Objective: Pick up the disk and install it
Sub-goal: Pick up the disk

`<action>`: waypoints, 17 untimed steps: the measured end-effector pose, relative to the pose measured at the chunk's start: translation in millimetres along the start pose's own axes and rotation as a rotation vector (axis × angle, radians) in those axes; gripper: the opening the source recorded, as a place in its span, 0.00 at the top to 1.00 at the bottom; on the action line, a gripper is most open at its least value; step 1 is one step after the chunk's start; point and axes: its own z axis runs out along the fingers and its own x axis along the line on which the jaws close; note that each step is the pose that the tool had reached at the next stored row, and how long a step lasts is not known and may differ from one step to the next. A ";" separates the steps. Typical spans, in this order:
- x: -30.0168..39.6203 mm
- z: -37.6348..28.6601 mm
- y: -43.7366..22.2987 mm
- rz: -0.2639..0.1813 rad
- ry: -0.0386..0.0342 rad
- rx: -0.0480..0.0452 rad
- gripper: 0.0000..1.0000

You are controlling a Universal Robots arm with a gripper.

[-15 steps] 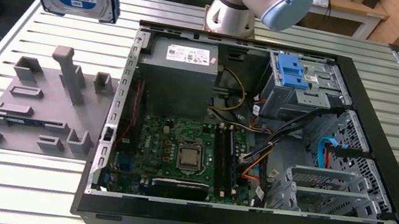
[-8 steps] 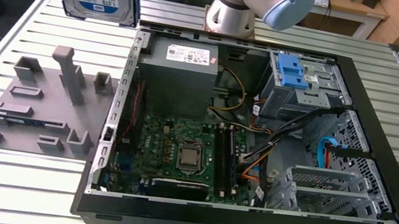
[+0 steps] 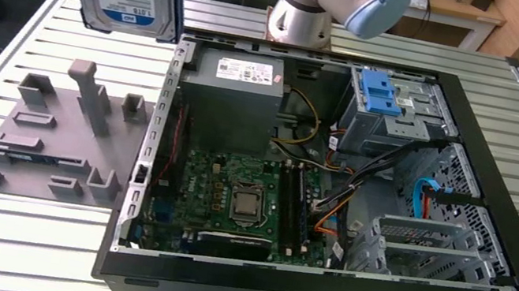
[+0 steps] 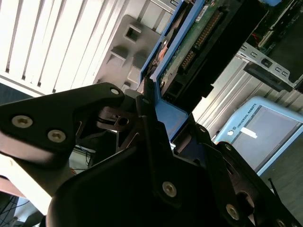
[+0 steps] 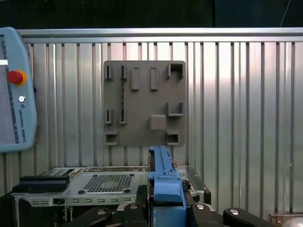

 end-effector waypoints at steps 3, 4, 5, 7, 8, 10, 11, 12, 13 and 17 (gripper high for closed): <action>6.7 0.0 -1.0 0.000 0.0000 0.0001 0.64; 7.9 0.1 -2.5 0.000 0.0000 0.0000 0.64; 8.8 0.2 -4.8 0.000 0.0001 0.0000 0.64; 9.5 0.4 -12.2 0.000 0.0002 -0.0002 0.64; 9.6 0.5 -16.4 0.000 0.0002 -0.0002 0.64; 9.5 1.0 -25.2 0.000 0.0001 0.0000 0.64; 9.5 1.2 -29.5 0.000 0.0001 0.0000 0.64; 9.4 1.4 -33.9 0.000 0.0001 0.0000 0.64; 9.3 1.5 -38.3 0.000 0.0002 -0.0001 0.64; 9.6 2.1 -52.7 0.000 0.0001 0.0000 0.64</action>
